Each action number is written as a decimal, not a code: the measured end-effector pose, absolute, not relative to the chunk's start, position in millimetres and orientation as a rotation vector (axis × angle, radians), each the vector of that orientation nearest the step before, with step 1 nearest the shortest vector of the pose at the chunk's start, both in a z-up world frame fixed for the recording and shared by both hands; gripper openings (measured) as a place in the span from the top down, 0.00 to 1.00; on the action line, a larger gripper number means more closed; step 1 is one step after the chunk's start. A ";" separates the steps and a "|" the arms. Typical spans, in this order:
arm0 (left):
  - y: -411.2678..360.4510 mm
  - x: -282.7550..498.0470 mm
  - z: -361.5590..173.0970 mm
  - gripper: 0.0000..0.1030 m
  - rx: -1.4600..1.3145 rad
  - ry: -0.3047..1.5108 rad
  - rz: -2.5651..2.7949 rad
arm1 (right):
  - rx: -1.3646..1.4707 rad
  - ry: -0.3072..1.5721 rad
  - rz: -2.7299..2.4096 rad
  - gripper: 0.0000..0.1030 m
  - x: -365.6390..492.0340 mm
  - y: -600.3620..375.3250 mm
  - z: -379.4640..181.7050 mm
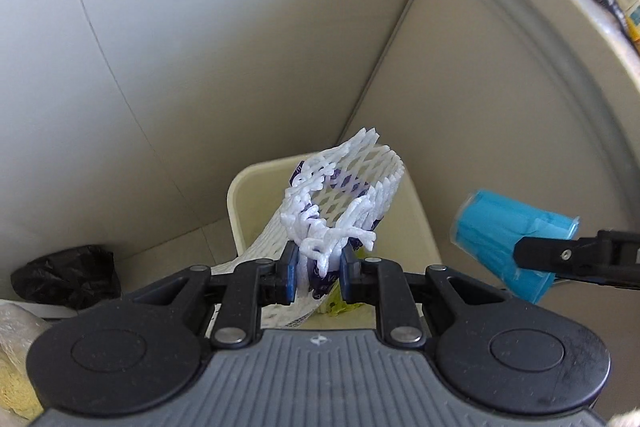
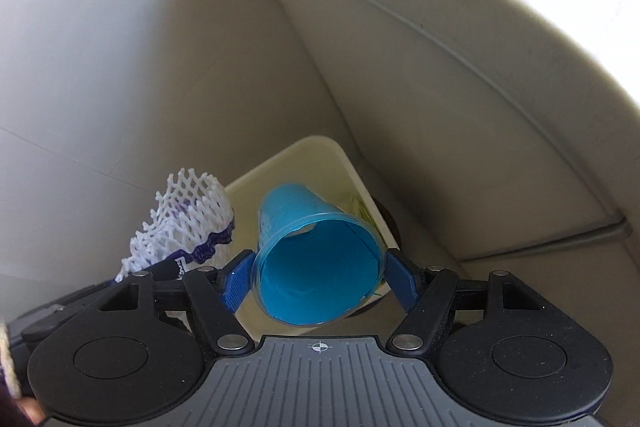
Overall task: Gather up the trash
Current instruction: 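Lower the white foam net and blue cup together into the cream bin, then open left gripper over the bin while right gripper releases the blue cup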
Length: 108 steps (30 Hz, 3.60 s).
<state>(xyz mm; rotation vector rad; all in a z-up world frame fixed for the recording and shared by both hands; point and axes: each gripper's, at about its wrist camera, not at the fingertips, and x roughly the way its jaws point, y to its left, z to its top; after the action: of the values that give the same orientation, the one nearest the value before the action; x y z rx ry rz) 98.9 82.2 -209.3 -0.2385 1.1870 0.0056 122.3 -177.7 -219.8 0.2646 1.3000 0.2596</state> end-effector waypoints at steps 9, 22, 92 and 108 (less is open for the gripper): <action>85.2 110.7 -259.0 0.82 -0.262 1.251 0.008 | 0.310 1.401 0.192 0.31 138.9 -162.3 -264.5; 91.4 128.4 -280.9 0.81 -0.335 1.315 0.036 | 0.328 1.466 0.166 0.30 167.0 -140.7 -282.1; 155.4 67.3 -265.5 0.35 -0.730 1.191 0.279 | 0.409 1.491 0.148 0.21 161.9 -150.8 -288.0; 156.9 52.8 -220.0 0.23 -0.651 1.197 0.208 | 0.490 1.419 0.209 0.21 131.7 -168.0 -241.8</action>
<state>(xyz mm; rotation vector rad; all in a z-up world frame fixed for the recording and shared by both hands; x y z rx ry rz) 52.8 156.9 -220.0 -0.6509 1.1969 0.2080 131.7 -168.0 -241.8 0.4901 1.4187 0.2087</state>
